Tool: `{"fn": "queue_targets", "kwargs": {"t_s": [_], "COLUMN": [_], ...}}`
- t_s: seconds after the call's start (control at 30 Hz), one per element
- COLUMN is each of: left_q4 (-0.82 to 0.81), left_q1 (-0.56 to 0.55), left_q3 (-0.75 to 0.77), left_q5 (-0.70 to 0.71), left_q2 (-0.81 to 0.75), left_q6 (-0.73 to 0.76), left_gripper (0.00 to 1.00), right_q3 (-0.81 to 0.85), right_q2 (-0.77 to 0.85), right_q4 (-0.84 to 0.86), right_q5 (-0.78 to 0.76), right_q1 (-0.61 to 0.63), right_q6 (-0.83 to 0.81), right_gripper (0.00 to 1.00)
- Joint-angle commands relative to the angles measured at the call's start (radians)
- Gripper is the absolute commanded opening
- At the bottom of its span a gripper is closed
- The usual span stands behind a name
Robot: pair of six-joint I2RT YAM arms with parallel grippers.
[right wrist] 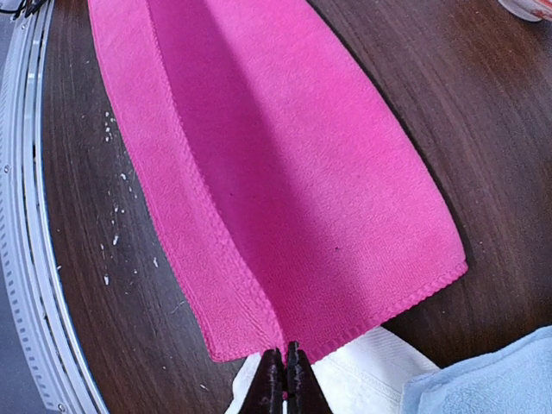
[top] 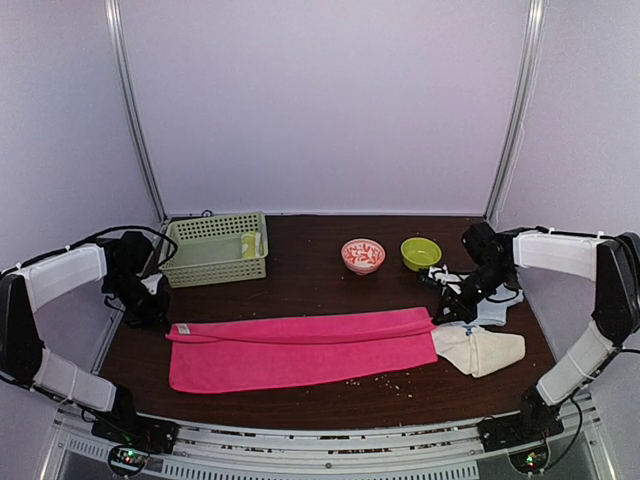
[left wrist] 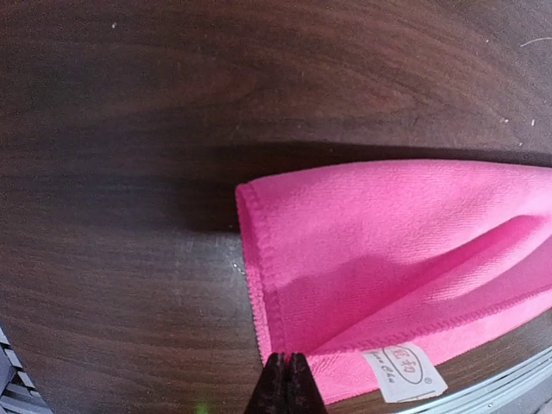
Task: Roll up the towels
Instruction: Fold the towel at the center of the board.
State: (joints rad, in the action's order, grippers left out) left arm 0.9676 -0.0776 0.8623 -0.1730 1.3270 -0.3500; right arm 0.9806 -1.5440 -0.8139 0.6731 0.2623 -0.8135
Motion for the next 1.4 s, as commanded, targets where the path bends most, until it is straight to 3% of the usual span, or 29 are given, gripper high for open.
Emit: {"fn": "queue_targets", "kwargs": {"t_s": [0.0,1.37], "left_q4": [0.024,0.122], "left_q1": [-0.001,-0.11], "left_q3": [-0.01,-0.013], "left_q5": [0.0,0.038], "left_q2": [0.011,0.013], "left_q6": [-0.006,-0.049], "left_gripper": [0.0,0.0], "right_q3": [-0.026,-0.074], "right_q2": [-0.028,-0.089], "right_q4": [-0.044,-0.057], "right_q5": [-0.017,-0.11], "right_q1": [0.007,0.111], "right_q6": [-0.077,-0.153], "right_gripper": [0.0,0.0]}}
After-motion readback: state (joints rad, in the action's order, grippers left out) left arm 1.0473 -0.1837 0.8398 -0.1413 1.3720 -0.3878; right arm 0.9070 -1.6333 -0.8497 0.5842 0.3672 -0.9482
